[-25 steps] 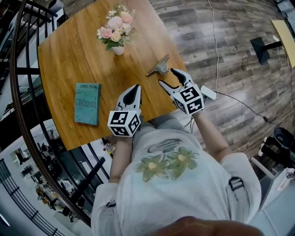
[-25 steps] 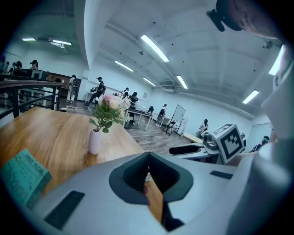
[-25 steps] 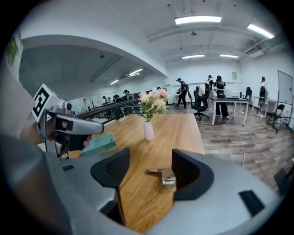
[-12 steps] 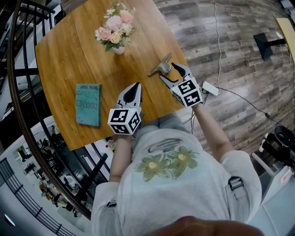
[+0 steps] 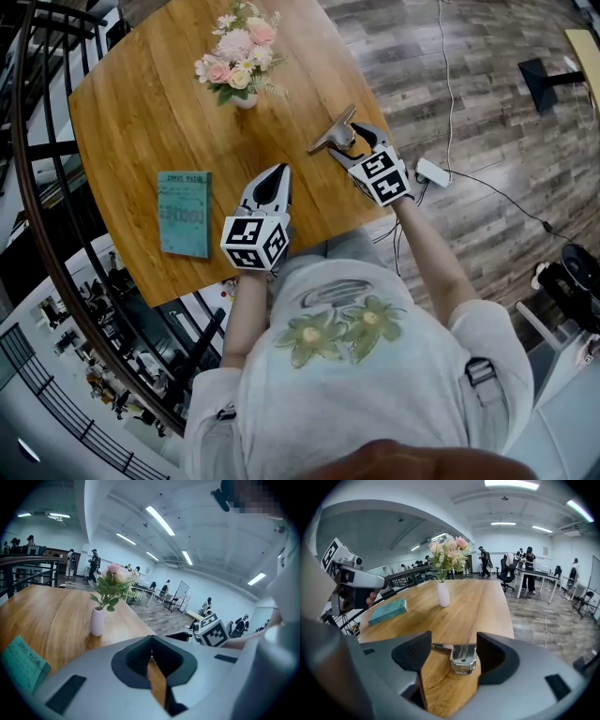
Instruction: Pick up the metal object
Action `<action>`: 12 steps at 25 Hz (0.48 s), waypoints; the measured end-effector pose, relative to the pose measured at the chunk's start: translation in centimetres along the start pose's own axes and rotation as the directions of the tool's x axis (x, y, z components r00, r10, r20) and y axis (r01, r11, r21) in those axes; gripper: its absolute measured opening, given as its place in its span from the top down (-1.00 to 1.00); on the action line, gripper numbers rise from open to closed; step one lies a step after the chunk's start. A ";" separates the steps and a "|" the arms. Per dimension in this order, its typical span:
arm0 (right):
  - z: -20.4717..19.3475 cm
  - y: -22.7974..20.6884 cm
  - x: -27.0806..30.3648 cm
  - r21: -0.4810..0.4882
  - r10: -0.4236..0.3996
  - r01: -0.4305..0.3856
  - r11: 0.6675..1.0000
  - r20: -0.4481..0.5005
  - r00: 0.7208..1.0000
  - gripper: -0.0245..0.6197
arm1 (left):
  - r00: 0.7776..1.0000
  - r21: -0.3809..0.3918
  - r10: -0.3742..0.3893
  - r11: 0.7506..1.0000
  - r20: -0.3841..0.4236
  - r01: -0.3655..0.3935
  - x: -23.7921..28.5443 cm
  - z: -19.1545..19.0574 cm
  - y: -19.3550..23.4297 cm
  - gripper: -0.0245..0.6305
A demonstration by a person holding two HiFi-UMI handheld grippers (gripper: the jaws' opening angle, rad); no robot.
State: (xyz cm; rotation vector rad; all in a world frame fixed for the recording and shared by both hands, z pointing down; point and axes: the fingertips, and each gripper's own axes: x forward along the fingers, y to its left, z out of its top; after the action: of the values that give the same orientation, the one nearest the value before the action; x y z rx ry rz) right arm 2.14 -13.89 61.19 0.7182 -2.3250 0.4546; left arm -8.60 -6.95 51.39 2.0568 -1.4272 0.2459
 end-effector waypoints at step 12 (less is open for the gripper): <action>-3.3 -1.2 3.3 -0.002 -0.017 0.017 1.000 -0.120 0.993 0.04 | 0.999 0.031 -0.042 0.999 0.002 0.042 0.8 1.9 -0.1 0.88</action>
State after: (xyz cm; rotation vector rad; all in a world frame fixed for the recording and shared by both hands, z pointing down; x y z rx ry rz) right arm 2.39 -14.49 65.98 0.6907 -2.2055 0.4756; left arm -8.54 -8.61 50.23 2.1105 -1.3879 0.2500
